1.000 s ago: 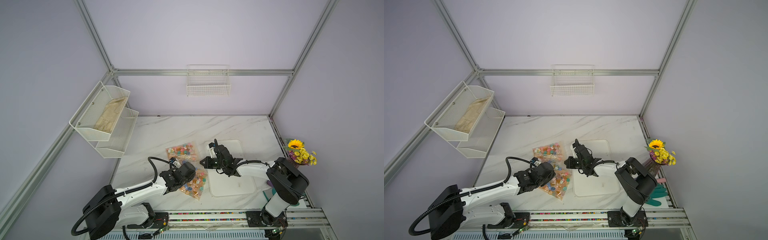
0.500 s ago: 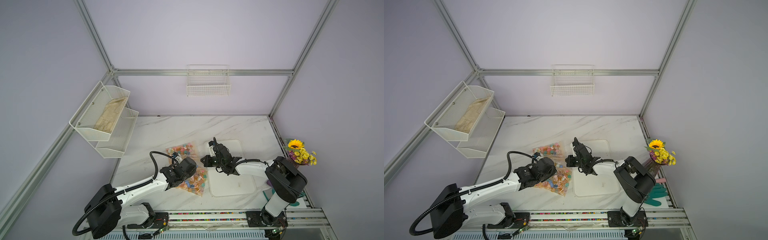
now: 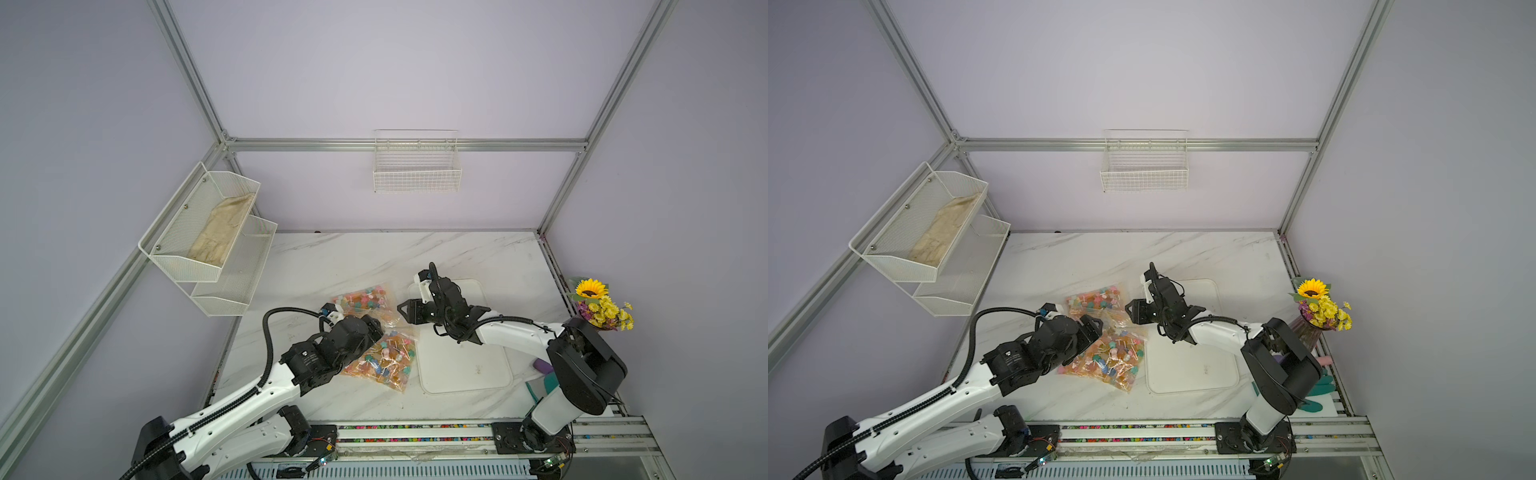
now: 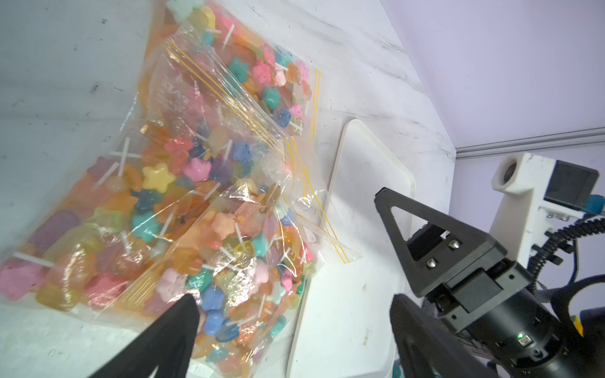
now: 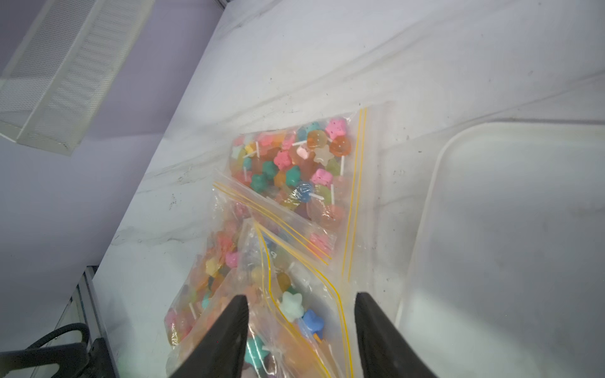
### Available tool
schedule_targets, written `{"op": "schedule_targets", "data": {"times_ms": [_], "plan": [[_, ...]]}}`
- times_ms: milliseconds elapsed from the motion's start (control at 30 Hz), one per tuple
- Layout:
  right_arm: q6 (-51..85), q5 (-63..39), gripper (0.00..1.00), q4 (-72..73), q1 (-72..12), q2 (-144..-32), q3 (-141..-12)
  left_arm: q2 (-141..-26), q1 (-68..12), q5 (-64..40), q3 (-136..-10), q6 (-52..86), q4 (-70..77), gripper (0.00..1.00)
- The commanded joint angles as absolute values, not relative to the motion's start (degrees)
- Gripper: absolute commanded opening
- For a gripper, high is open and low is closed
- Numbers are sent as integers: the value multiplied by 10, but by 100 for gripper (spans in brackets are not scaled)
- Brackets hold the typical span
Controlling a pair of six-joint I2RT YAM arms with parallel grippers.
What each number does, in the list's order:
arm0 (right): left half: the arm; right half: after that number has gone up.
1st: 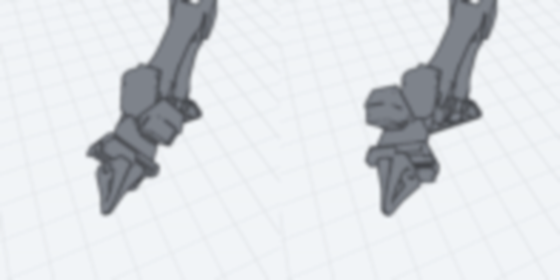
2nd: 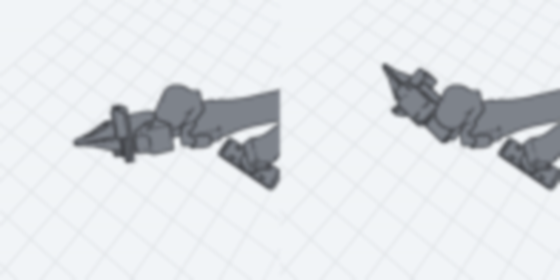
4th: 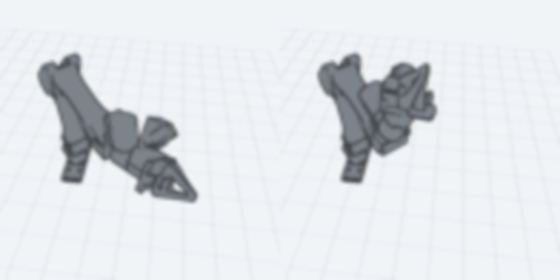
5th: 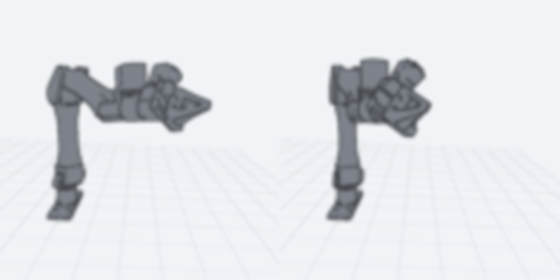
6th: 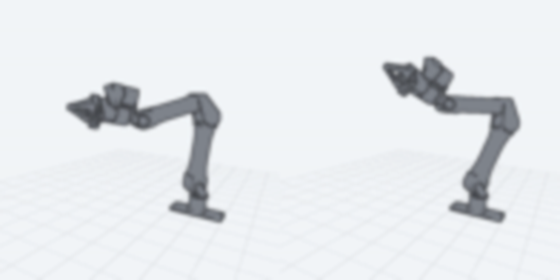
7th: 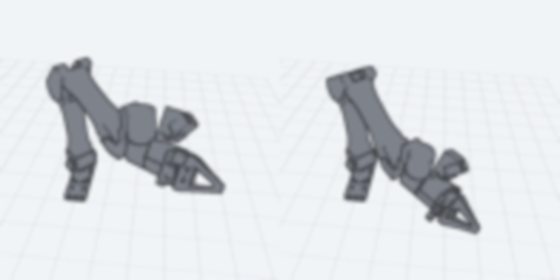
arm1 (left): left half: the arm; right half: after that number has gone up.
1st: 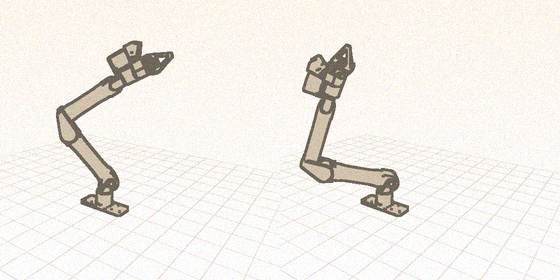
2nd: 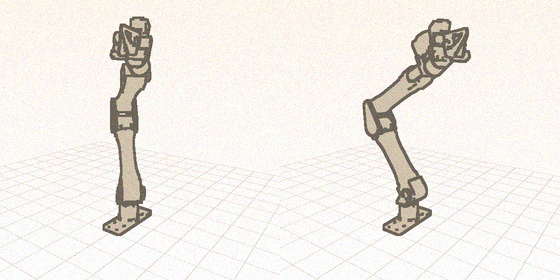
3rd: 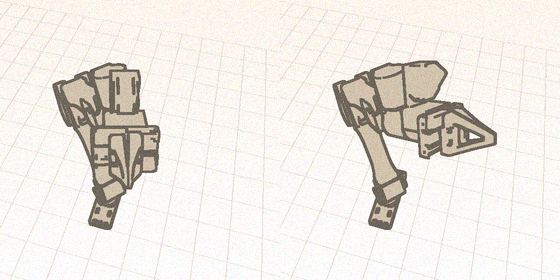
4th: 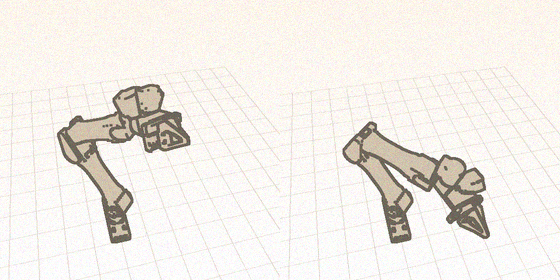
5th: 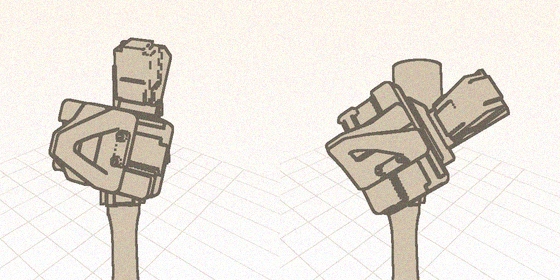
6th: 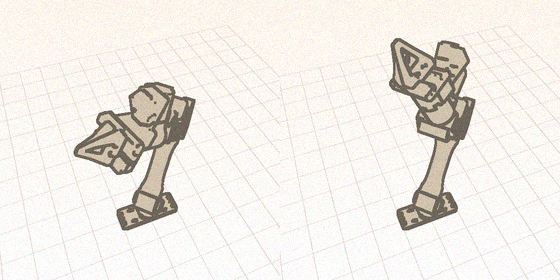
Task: Pour candies out of the ziploc bag
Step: Open the ziploc bag at the center of the board, then pick up the ziploc bag from the center of the board.
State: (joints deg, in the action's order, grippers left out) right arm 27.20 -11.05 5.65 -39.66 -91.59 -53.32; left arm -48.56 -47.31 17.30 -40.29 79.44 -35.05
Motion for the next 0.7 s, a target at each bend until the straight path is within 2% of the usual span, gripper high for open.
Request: {"op": "schedule_targets", "data": {"times_ms": [0,200,367,533,667], "plan": [[198,-140,65,25,-408,-894,-561,-444,-470,130,-355,823,-420,92],[144,-172,74,-14,-433,-919,-587,-411,-470,49,-284,859,-387,92],[127,-187,76,-32,-448,-969,-602,-426,-470,18,-237,863,-311,91],[121,-175,72,-47,-465,-1023,-619,-442,-470,13,-200,863,-237,88],[127,-166,62,-46,-471,-1041,-627,-449,-470,26,-172,874,-183,84]]}}
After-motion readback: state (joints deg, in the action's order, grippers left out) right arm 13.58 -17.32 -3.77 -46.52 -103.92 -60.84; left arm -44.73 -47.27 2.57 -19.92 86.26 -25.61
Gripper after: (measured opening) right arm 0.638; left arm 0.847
